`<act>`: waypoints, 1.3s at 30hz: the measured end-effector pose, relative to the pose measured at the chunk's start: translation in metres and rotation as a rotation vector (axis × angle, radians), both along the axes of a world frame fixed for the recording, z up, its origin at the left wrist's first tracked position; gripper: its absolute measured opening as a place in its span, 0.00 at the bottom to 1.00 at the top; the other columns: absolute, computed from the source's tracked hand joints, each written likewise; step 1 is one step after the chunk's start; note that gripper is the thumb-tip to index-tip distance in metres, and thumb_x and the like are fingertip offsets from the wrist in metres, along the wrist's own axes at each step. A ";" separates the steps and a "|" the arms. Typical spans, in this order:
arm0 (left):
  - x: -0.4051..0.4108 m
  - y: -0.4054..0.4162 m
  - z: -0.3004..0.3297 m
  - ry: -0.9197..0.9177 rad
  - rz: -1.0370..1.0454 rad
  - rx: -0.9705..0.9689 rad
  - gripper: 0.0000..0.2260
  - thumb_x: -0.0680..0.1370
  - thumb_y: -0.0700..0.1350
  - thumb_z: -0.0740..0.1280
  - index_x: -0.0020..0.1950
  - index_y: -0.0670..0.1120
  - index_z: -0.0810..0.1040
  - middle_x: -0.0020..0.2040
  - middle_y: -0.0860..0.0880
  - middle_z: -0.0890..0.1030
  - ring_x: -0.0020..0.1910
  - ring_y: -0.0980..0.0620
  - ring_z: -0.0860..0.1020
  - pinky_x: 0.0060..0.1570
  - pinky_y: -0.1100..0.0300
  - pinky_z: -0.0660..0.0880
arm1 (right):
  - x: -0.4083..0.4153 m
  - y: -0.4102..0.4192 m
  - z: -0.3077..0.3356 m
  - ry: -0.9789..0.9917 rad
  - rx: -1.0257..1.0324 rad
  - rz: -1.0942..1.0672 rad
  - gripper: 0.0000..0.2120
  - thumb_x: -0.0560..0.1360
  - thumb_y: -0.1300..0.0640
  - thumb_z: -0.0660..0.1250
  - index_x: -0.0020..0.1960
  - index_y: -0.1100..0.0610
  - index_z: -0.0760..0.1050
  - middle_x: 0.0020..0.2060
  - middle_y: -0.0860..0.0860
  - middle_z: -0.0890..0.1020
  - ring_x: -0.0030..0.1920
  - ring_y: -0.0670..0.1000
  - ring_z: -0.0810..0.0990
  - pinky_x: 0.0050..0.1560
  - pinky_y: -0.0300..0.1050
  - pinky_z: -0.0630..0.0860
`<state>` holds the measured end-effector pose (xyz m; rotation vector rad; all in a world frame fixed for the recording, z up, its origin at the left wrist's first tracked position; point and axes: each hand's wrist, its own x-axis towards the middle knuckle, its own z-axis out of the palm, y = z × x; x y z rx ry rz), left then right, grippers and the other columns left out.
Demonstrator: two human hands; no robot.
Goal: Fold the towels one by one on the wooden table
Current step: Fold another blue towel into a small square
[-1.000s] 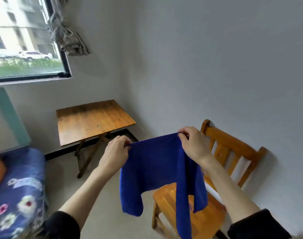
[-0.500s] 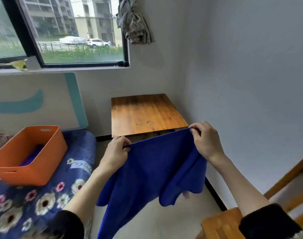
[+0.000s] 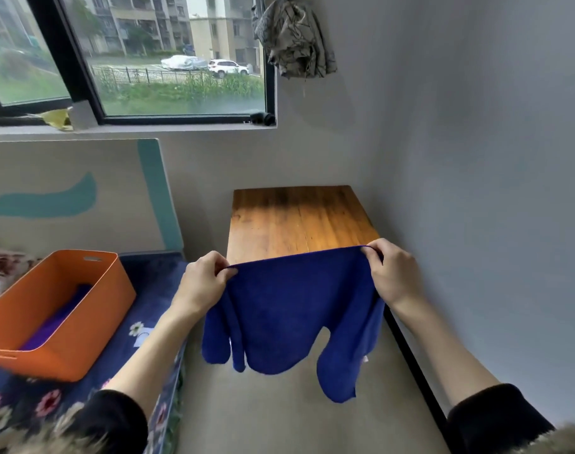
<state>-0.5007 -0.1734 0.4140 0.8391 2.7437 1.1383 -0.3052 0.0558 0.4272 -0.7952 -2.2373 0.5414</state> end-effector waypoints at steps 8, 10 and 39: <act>-0.092 0.067 -0.037 -0.028 0.090 -0.071 0.03 0.77 0.45 0.65 0.44 0.47 0.77 0.45 0.46 0.80 0.49 0.44 0.75 0.52 0.51 0.71 | -0.090 0.083 -0.025 -0.087 -0.060 -0.058 0.11 0.78 0.53 0.62 0.42 0.59 0.74 0.36 0.49 0.75 0.36 0.51 0.71 0.35 0.42 0.64; -0.120 0.085 -0.045 -0.026 0.094 -0.072 0.07 0.77 0.48 0.65 0.43 0.46 0.76 0.41 0.46 0.80 0.48 0.42 0.76 0.50 0.51 0.71 | -0.117 0.104 -0.033 -0.094 -0.073 -0.065 0.10 0.78 0.53 0.63 0.41 0.58 0.74 0.37 0.49 0.75 0.37 0.49 0.71 0.34 0.40 0.64; -0.434 0.319 -0.176 -0.233 -0.064 -0.505 0.06 0.76 0.46 0.65 0.48 0.47 0.80 0.49 0.47 0.81 0.47 0.46 0.77 0.48 0.53 0.75 | -0.410 0.360 -0.183 -0.525 -0.443 -0.204 0.09 0.78 0.58 0.60 0.52 0.59 0.78 0.53 0.58 0.80 0.53 0.58 0.76 0.50 0.44 0.71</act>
